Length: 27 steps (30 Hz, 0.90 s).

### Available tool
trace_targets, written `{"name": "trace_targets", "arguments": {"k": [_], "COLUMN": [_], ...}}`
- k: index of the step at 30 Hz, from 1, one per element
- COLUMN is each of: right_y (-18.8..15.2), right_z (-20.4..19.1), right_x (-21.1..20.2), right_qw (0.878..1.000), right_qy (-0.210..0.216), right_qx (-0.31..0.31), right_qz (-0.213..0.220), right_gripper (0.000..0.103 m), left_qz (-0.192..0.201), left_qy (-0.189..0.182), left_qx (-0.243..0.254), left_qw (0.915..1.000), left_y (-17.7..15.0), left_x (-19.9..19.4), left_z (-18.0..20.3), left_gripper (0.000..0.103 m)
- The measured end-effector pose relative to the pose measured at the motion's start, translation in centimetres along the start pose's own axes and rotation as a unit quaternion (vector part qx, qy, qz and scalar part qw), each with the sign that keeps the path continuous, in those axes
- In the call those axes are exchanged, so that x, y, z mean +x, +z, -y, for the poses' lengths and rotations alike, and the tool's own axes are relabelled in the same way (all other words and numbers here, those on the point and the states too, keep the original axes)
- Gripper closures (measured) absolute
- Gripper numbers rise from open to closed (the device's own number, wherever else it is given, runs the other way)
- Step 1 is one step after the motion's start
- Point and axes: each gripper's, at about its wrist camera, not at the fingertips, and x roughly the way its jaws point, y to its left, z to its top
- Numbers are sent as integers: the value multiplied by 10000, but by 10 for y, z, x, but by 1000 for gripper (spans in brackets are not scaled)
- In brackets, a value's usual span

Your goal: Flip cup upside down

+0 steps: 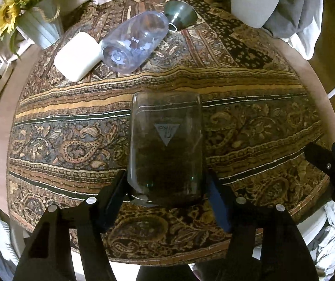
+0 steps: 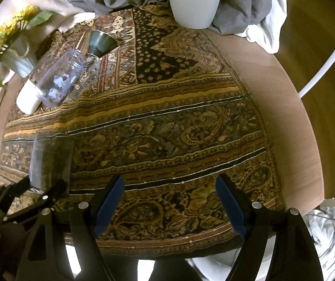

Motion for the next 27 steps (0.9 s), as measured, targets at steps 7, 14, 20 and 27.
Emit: {"name": "trace_targets", "arguments": {"k": [7,14,20,27], "right_y": [6,13,22,34], "right_z": [-2,-3,-3,-3], "right_x": [-6,-12,-14,-17], "right_qw": [9998,9992,9989,9984], "right_qy": [174,283,272,232], "right_qx": [1,45,110,128], "right_qz": [116,272,367,499], "right_gripper": [23,23,23,23], "left_qz": [264,468,539,504], "left_qy": [-23,-6,-29,-35], "left_qx": [46,-21,-102,-128], "left_qw": [9996,9989,9985,9986], "left_y": [4,18,35,50], "left_x": [-26,-36,-34,-27], "left_z": [2,-3,-5,-7], "left_gripper": [38,38,38,38]}}
